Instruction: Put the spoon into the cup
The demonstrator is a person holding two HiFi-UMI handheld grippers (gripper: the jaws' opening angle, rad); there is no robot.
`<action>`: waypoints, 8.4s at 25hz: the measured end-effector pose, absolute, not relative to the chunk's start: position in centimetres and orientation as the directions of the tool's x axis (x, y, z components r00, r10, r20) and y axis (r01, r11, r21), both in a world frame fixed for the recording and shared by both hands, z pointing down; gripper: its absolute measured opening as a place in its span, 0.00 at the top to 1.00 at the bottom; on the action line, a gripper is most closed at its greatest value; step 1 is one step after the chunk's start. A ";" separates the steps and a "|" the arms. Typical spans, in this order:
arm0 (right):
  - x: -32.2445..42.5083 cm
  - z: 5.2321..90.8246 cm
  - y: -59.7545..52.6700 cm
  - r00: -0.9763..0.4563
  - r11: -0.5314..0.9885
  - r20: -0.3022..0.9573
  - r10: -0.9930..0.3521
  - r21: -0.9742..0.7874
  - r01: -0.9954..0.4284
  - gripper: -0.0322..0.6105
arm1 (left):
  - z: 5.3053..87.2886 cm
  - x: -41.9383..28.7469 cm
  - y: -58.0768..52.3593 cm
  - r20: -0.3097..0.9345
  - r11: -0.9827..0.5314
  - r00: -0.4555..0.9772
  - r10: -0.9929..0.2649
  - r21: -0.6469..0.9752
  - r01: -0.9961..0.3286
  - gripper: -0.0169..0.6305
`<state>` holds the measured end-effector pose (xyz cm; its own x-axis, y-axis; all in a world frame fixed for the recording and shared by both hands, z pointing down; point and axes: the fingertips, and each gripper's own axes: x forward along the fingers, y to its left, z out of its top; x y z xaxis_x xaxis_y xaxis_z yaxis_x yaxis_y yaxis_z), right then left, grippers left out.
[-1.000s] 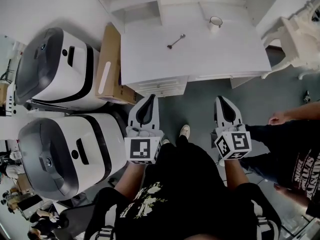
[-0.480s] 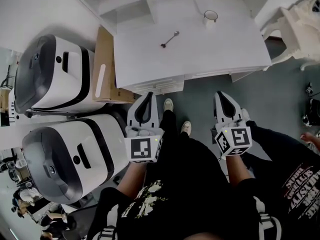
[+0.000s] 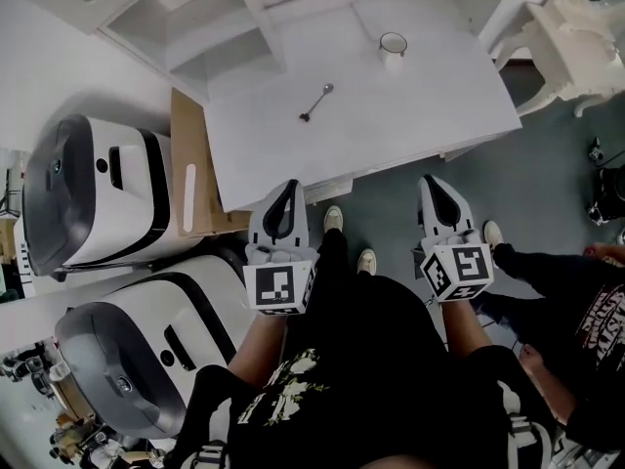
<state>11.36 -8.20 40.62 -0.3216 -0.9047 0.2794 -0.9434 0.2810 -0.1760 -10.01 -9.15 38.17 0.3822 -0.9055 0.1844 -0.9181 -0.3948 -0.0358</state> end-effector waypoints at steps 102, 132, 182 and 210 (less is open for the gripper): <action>17.6 44.4 -15.5 -0.354 0.305 0.369 -0.859 -0.187 -0.934 0.85 | 44.5 -0.5 -33.4 0.322 -0.477 0.443 -0.837 -0.029 -0.879 0.79; 24.1 43.5 -24.8 -0.218 0.170 0.347 -0.912 -0.165 -0.972 0.85 | 44.3 10.3 -43.9 0.301 -0.624 0.593 -0.747 -0.007 -0.782 0.79; 23.1 44.1 -23.3 -0.273 0.224 0.345 -0.898 -0.177 -0.958 0.85 | 46.5 1.7 -31.4 0.312 -0.452 0.402 -0.861 -0.109 -0.885 0.90; 16.2 43.6 -21.8 -0.329 0.283 0.340 -0.881 -0.177 -0.943 0.85 | 45.3 -1.6 -26.2 0.294 -0.484 0.450 -0.843 -0.051 -0.874 0.96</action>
